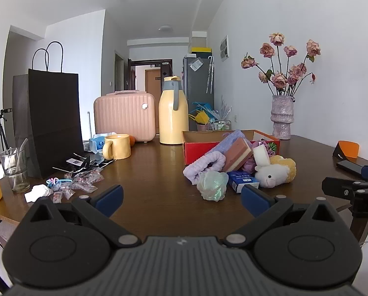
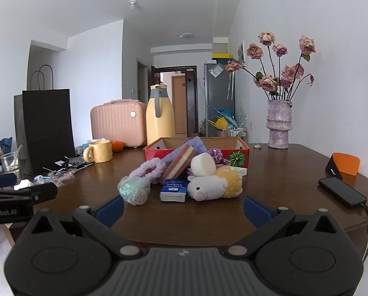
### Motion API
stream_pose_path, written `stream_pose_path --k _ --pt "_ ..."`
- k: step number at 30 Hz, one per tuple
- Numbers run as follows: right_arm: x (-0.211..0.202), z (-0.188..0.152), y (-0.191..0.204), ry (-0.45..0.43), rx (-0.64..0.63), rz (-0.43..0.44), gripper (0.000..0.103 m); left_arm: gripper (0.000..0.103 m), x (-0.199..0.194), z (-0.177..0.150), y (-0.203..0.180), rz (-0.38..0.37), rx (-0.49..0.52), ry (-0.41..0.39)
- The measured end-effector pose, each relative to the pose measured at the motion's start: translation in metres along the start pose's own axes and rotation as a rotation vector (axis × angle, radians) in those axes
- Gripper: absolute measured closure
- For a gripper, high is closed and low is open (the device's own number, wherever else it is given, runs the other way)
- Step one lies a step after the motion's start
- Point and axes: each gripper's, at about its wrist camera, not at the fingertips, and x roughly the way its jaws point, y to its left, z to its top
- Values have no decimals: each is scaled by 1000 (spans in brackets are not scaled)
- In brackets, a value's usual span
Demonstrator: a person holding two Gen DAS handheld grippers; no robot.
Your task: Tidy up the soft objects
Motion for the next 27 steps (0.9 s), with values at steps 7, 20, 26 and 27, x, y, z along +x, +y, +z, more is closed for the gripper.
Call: stream_pose_path --k 7,20,26,27 --pt "-1 1 1 -8 1 4 0 0 1 1 1 3 -3 0" --pt "-2 3 -1 -6 20 21 0 0 -1 2 0 2 2 -2" --pt "-2 2 -1 -12 15 12 0 0 -1 2 0 2 2 -2" --pt "-2 2 -1 -12 14 14 0 0 -1 3 -1 2 2 -2"
